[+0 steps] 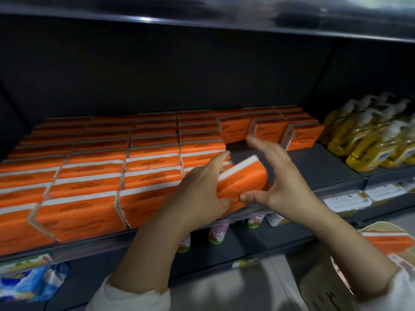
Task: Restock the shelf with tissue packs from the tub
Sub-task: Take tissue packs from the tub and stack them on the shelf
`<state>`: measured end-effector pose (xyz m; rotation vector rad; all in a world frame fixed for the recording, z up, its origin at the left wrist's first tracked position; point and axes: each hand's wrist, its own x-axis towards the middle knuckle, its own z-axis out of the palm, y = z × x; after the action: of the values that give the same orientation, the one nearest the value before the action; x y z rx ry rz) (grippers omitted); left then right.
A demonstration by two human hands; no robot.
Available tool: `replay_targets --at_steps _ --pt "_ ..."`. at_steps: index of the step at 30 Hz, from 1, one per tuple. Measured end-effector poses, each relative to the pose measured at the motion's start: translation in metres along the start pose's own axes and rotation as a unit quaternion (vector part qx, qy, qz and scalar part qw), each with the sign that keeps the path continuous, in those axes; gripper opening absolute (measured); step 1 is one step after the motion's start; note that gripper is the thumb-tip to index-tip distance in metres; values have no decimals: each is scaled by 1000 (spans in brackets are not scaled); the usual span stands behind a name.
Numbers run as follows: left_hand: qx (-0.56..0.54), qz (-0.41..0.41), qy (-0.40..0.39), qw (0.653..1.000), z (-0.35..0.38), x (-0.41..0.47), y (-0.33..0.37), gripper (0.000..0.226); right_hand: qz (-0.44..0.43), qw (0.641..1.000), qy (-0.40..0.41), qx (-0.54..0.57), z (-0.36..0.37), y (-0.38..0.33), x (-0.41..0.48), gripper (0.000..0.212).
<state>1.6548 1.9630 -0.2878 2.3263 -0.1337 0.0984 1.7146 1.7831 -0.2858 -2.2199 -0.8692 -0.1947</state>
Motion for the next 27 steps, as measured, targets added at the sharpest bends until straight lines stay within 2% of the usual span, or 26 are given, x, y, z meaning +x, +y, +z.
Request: replay_targets --at_steps 3,6,8,11,14,16,19,24,27 --pt "52 22 -6 998 -2 0 5 83 -8 1000 -27 -2 4 2 -2 70" --pt "62 42 17 997 -21 -3 7 87 65 997 -19 47 7 12 -3 57" --pt "120 28 43 991 -35 -6 2 95 105 989 -19 104 11 19 -2 51" --pt "261 -66 29 963 -45 -11 -10 104 106 989 -10 99 26 23 4 52" --pt "294 -162 -42 941 -40 -12 -22 111 97 992 12 78 49 22 10 53" --pt "294 -199 -79 932 -34 -10 -27 109 84 995 28 53 63 22 9 56" --pt "298 -216 -97 925 -26 -7 -35 99 74 997 33 -13 79 20 3 61" --pt "299 -209 -82 928 -24 -6 -40 91 36 992 81 -94 89 22 -7 64" --pt "298 -207 -87 928 -25 -8 -39 94 42 992 59 -107 87 20 -6 67"
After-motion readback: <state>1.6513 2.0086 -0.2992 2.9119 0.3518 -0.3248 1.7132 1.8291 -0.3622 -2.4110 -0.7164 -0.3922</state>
